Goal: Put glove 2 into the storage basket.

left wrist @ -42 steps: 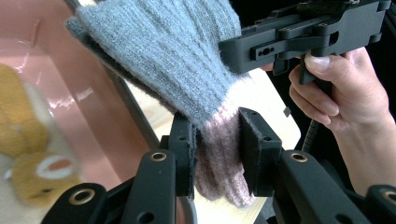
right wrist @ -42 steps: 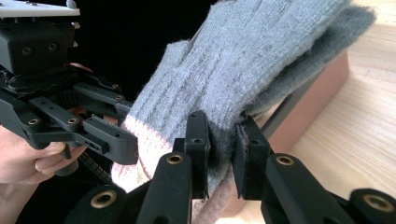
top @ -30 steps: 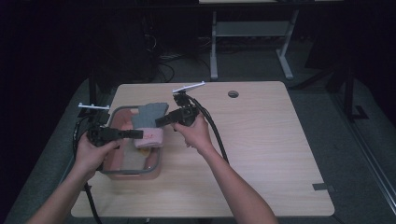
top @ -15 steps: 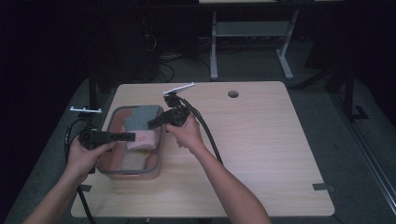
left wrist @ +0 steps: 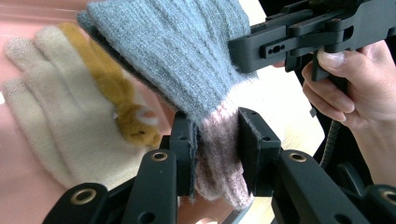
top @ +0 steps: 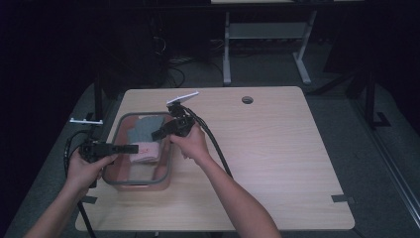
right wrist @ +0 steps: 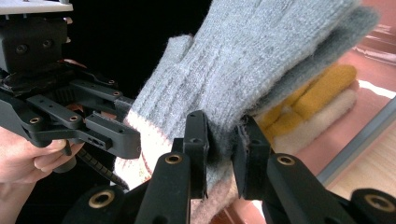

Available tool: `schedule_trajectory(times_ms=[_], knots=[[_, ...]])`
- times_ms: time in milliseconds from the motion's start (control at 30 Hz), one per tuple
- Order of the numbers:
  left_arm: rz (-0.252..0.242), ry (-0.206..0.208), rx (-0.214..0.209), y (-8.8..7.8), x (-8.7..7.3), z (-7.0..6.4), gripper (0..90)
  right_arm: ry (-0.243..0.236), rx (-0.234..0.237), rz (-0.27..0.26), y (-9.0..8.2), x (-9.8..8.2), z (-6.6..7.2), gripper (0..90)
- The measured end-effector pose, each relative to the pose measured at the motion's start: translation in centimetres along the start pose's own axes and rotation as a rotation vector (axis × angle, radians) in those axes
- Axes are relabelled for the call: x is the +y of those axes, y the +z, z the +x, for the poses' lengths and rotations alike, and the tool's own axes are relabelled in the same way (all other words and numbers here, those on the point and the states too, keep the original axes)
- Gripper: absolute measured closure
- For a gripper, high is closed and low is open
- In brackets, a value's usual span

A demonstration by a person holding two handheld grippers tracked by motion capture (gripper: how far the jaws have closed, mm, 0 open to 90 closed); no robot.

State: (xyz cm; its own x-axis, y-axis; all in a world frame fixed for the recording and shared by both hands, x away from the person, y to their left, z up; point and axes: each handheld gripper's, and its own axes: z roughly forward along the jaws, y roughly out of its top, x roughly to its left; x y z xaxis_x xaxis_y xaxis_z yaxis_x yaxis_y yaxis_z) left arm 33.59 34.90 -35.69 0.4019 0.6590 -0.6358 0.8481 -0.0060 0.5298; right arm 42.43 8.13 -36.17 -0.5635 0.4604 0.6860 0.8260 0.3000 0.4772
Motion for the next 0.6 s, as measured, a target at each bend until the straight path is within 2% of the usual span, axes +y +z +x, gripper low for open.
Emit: schedule_trajectory(times_ms=[167,500,567,600], knots=[[-0.006,-0.015,-0.004,0.1,-0.3,0.5,69.2,0.002,-0.004,0.009,0.5,0.0,-0.2,76.7],[0.006,-0.035,0.017,0.1,-0.8,1.6,69.0,0.012,-0.016,0.035,1.9,0.1,-0.4,76.3],[0.024,-0.037,0.03,0.2,-0.9,1.8,68.9,0.012,-0.018,0.04,2.1,0.1,-0.4,76.3],[0.029,-0.036,0.037,0.3,-1.0,1.9,68.9,0.009,-0.032,0.061,2.4,0.0,-0.5,75.8]])
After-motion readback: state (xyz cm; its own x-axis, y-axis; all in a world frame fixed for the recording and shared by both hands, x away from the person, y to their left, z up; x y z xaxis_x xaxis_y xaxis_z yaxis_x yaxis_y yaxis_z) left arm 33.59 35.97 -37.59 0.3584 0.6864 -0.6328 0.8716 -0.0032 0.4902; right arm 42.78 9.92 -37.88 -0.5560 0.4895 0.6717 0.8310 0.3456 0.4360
